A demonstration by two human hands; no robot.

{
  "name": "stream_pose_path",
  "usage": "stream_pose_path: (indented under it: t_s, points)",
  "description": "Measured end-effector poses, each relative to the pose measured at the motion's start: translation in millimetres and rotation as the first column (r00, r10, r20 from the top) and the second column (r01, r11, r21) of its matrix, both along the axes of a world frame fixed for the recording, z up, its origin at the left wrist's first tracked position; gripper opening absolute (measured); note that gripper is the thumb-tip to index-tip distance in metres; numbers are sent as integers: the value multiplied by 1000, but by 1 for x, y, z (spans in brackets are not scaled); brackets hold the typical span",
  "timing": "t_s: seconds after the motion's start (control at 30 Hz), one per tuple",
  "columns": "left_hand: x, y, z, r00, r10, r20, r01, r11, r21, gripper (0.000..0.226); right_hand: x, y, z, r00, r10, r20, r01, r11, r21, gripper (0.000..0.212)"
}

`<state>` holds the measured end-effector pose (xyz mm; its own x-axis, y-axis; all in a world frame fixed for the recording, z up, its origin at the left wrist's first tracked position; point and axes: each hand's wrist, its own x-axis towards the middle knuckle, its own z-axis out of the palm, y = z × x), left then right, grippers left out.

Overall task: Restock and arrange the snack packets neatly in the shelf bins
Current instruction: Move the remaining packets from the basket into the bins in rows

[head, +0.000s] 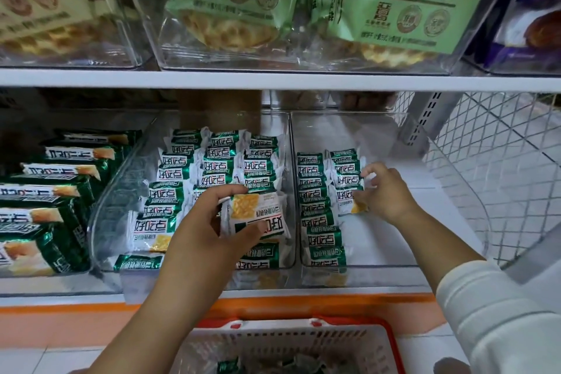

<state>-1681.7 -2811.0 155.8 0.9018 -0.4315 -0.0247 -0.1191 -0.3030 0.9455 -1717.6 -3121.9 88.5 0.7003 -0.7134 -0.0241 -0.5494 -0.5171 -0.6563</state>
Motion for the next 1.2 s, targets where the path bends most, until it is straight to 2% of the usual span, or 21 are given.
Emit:
stream_pose_path:
  t_s: [0.1,0.17,0.3,0.4,0.6,0.73,0.77,0.83,0.87,0.93,1.03,1.13,1.2]
  points:
    - [0,1,1,1000,-10,-2,10,1000,-4,41,-6,1,-2,994,90,-69,-83,991,100,40]
    - [1,1,1,1000,-10,1,10,1000,-6,41,-7,-1,-4,988,110,-113,-101,991,84,39]
    - [2,0,-2,1000,-15,-4,15,999,-35,41,-5,-5,-4,995,43,-88,-39,998,44,36]
    - [5,1,-4,1000,-18,-1,18,999,-30,40,-2,-3,-4,993,59,-98,-55,998,44,36]
    - [5,2,-4,1000,-27,0,27,999,-37,41,0,-2,-10,994,91,-63,-82,988,133,36]
    - [1,1,0,997,-54,-56,49,995,-85,36,-3,4,-3,995,82,-57,-67,973,221,49]
    - [0,1,1,996,-59,-71,52,994,-93,31,-6,7,1,996,71,-59,-57,975,214,55]
    - [-2,0,4,989,-74,-131,56,990,-132,27,-12,13,15,995,57,-87,-51,997,65,68]
    - [-2,0,5,984,-82,-159,57,986,-154,28,-17,20,27,996,63,-58,-63,998,1,66]
    - [-3,-2,4,975,-84,-205,43,980,-194,27,-31,44,54,992,103,75,-102,995,-13,48]
    - [-7,-7,1,946,-112,-304,14,951,-310,26,-58,96,88,953,161,257,-218,953,210,20]
    - [-19,-13,0,918,-151,-366,-1,924,-383,26,-86,147,97,953,193,234,-282,847,451,38]
    - [-29,-16,-4,915,-161,-369,8,924,-383,23,-97,169,90,951,136,279,-273,792,545,33]
